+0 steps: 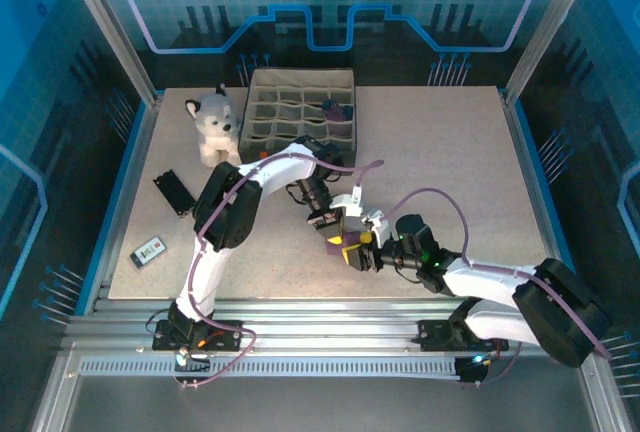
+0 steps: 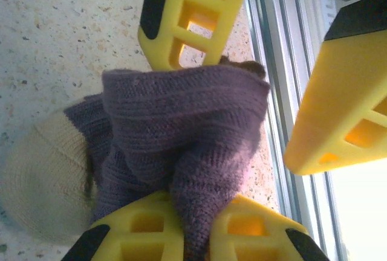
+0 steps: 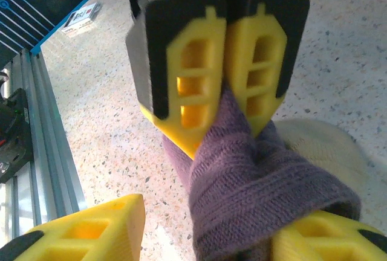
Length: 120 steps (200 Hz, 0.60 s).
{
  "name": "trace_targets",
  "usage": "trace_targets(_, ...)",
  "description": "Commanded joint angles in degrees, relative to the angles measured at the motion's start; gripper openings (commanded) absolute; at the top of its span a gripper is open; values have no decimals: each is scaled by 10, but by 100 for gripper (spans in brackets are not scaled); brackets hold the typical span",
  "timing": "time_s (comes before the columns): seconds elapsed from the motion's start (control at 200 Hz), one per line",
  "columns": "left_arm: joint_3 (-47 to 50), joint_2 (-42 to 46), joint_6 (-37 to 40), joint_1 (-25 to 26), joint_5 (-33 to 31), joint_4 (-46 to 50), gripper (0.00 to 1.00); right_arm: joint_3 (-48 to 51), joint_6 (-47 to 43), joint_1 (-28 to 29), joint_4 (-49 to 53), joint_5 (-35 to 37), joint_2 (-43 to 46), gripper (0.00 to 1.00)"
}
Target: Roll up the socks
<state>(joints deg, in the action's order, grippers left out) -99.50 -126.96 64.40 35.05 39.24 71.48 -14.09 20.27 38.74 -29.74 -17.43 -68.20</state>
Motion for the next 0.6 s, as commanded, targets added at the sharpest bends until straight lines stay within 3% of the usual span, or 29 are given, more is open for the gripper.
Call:
trace_targets(0.0, -10, -14, -1, 8, 0, 8, 0, -17, -16, -10, 23, 17, 2, 50)
trace_targets(0.16, -13, -20, -6, 12, -7, 6, 0, -35, -8, -9, 21, 22, -47, 46)
trace_targets(0.415, -13, -23, -13, 16, -16, -1, 0, -71, 45, -10, 85, 80, -103, 17)
trace_targets(0.595, -11, -22, -21, 16, -20, -12, 2, -85, 77, -9, 129, 99, -122, 7)
